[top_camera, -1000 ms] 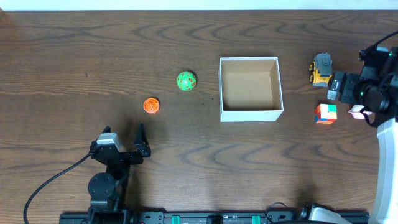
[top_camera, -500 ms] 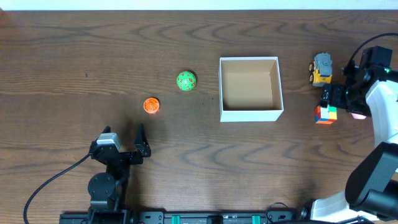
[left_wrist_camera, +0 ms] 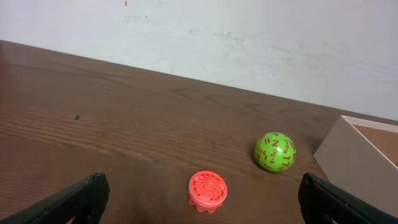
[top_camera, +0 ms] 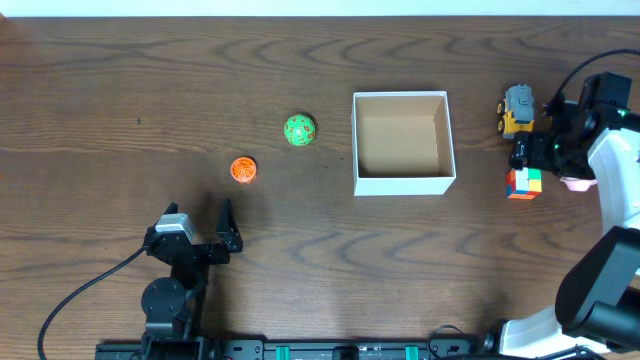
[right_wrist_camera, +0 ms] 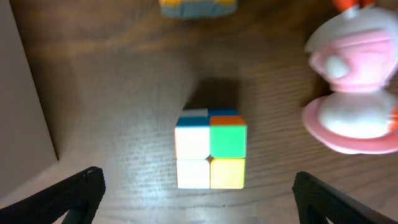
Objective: Pack container
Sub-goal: 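Lower the right gripper and grasp the Rubik's cube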
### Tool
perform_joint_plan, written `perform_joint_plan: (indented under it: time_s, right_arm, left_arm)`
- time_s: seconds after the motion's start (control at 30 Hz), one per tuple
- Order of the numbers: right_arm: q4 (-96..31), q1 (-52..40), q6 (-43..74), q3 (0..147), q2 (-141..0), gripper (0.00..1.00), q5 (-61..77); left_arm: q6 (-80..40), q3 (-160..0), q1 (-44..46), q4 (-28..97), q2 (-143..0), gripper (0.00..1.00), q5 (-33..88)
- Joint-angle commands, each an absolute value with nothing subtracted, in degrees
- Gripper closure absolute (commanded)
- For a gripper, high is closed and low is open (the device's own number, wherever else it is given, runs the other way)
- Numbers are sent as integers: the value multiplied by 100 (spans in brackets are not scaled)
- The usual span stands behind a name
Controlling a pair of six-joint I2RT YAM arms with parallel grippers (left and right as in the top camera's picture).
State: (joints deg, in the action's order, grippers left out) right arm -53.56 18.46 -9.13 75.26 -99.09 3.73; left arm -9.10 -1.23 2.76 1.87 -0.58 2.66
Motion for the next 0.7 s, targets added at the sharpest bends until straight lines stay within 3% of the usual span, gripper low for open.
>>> perform_joint_plan:
  time_s: [0.0,0.67]
  right_arm:
    - [-5454,1848,-1398,7568,-10121,1,462]
    - [-5188,1846,-967,7564,-10960,1,-108]
  left_arm:
    - [-858,-23,257,401,-23,2,196]
    - [-858,-23,257,401,-23,2,196]
